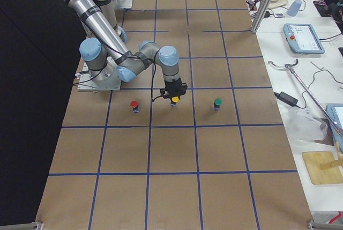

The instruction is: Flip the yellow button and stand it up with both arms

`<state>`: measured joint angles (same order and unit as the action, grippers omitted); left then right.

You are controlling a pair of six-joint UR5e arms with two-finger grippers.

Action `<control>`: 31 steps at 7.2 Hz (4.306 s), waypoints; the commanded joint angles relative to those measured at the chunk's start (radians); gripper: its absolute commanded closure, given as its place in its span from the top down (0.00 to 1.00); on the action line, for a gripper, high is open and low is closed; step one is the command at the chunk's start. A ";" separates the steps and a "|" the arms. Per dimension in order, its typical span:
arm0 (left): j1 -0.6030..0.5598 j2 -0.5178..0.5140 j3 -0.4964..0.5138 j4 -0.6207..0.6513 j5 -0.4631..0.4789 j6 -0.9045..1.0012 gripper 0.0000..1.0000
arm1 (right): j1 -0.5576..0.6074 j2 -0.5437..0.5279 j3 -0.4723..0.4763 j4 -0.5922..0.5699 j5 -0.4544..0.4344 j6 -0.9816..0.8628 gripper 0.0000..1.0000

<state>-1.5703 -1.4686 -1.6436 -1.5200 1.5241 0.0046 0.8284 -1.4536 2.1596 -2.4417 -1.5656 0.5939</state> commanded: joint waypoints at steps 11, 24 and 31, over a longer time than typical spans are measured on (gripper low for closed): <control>0.029 0.054 -0.051 0.074 0.137 -0.078 1.00 | 0.000 0.032 -0.091 0.160 -0.091 0.027 0.80; 0.121 -0.018 0.024 -0.002 0.119 -0.009 1.00 | 0.756 -0.212 -0.589 0.854 -0.087 -0.131 1.00; 0.035 -0.025 0.097 -0.129 0.070 0.011 1.00 | 0.767 -0.226 -0.573 0.883 -0.042 -0.528 1.00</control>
<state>-1.5452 -1.4831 -1.5557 -1.6562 1.5933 0.0149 1.5966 -1.6811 1.5848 -1.5736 -1.5771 0.0702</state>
